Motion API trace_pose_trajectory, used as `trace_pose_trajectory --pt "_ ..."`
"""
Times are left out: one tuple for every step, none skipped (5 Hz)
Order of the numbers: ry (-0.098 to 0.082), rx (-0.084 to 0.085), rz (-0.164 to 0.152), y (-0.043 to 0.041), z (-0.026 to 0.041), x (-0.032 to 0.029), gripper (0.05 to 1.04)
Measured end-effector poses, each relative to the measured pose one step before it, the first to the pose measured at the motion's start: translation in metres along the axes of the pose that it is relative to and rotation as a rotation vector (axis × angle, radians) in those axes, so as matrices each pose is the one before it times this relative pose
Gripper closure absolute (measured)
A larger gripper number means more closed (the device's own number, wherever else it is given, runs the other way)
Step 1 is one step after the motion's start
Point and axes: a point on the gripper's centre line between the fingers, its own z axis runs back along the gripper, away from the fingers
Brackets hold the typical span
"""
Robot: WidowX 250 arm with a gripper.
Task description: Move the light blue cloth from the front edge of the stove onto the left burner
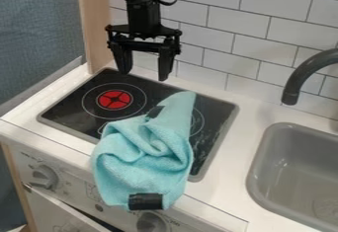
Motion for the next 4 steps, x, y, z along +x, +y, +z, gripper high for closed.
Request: trace_pose_trajectory --pt "0.0339 -0.0012 0.0075 -0.00113 -0.01007 -0.00600 0.083" --pt "0.0043 0.0416 0.0576 -0.00441 -0.01902 -0.02323 0.084" --pt "-0.0058 0.0135 -0.0094 -0.01192 -0.00479 -0.01078 0.083" --pt "0.0084 0.0136 0.0081 -0.00520 -0.01311 0.00012 0.084"
